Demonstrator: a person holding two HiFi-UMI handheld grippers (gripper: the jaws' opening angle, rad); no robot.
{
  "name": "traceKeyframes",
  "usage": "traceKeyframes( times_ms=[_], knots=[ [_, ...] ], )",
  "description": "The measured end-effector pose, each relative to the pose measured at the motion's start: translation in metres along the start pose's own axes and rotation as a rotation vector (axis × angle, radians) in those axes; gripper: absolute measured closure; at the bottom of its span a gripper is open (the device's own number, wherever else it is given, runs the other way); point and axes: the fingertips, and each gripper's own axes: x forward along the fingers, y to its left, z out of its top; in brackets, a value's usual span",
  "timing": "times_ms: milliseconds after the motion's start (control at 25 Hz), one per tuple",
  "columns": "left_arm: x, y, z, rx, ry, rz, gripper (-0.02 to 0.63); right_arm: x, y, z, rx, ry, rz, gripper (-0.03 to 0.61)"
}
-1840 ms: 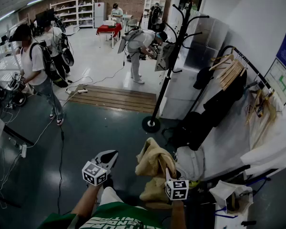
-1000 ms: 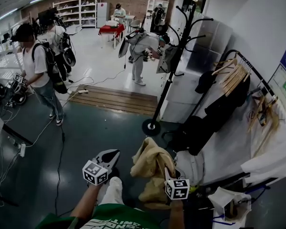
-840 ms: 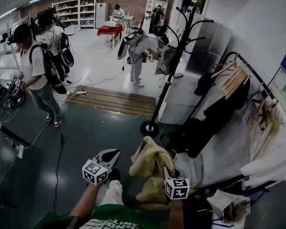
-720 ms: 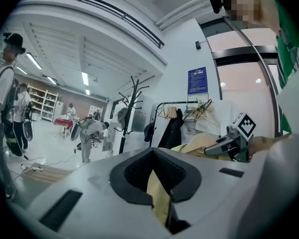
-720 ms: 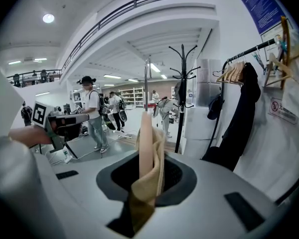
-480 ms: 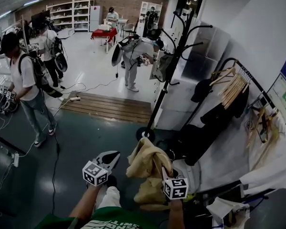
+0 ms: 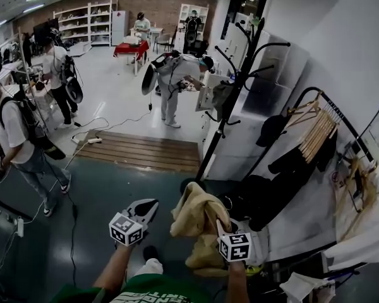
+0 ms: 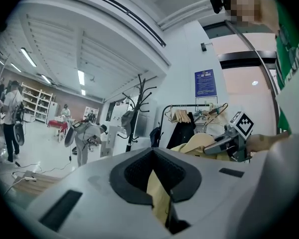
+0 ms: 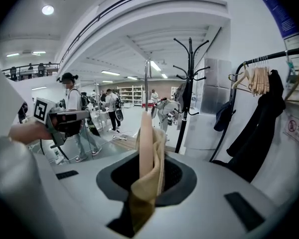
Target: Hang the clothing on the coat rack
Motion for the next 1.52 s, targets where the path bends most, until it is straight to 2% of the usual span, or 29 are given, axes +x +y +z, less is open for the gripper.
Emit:
traceKeyframes(
  times_ms=[360, 760, 1520],
  knots=[
    [0.032, 0.070, 0.019, -0.005, -0.009, -0.036, 0.609, 0.063, -0.001, 0.054, 0.003, -0.007, -0.025, 0.512],
    [0.030, 0.134, 0.039, -0.010, -0.025, -0.045, 0.609, 0.107, 0.015, 0.104, 0.020, -0.030, -0.040, 0.512],
    [0.045, 0.170, 0.042, -0.022, -0.028, -0.061, 0.609, 0.144, 0.016, 0.136, -0.015, -0.025, -0.035, 0.512]
  ],
)
